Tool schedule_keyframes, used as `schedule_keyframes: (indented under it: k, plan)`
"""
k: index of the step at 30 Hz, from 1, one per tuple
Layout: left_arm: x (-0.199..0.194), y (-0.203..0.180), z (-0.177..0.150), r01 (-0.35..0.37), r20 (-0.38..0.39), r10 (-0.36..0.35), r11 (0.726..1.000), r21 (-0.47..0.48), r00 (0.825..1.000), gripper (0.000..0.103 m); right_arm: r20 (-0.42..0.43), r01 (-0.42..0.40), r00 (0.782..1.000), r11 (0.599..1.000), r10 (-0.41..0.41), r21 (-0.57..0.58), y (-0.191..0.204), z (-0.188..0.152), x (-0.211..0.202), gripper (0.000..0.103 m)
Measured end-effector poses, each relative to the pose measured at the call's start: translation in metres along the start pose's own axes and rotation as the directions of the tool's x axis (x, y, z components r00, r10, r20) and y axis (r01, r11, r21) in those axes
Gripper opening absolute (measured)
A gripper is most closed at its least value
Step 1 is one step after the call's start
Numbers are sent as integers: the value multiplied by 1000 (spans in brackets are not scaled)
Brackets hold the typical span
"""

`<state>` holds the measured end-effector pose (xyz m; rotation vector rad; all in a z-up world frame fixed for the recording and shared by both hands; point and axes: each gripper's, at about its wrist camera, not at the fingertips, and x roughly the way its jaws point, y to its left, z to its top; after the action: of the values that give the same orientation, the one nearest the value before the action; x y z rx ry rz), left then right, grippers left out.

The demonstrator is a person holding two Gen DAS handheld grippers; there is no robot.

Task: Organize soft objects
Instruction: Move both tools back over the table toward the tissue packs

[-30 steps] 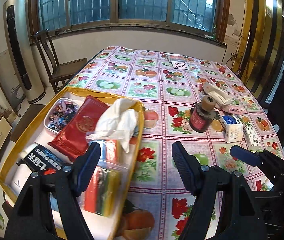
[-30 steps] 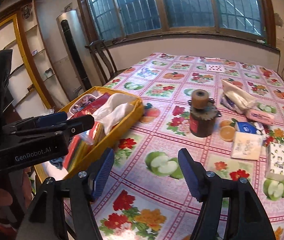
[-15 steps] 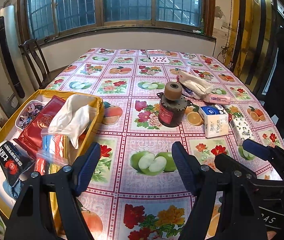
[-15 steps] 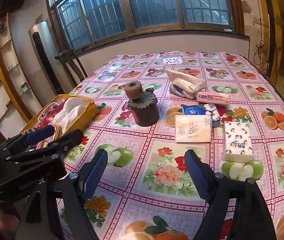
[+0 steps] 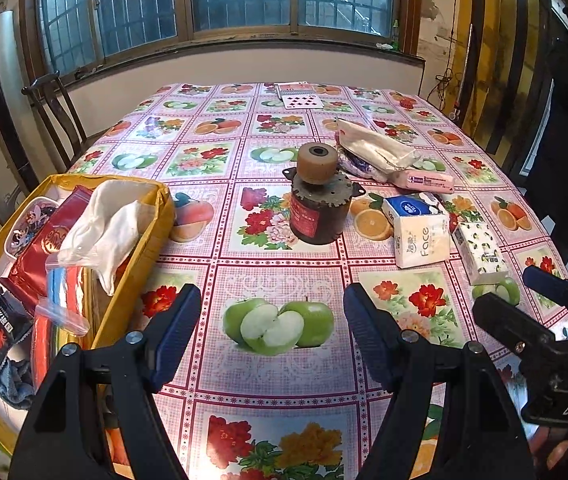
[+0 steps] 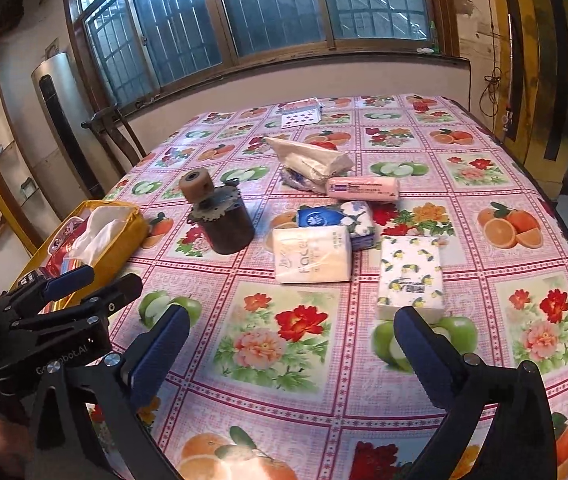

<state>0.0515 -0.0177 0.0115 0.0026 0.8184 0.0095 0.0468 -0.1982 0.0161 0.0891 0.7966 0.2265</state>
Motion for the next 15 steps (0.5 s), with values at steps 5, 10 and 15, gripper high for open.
schedule_keyframes:
  k: [5, 10, 15]
  plan:
    - [9, -9, 6, 24, -31, -24, 1000, -4, 999, 73, -11, 57, 998, 998, -57, 15, -29, 9, -2, 103]
    - [19, -26, 19, 62, -70, -62, 998, 3, 996, 73, -64, 94, 994, 995, -92, 34, -60, 21, 8, 103]
    - [38, -51, 32, 100, -115, -98, 995, 15, 989, 73, -121, 124, 986, 991, -117, 50, -85, 30, 28, 103]
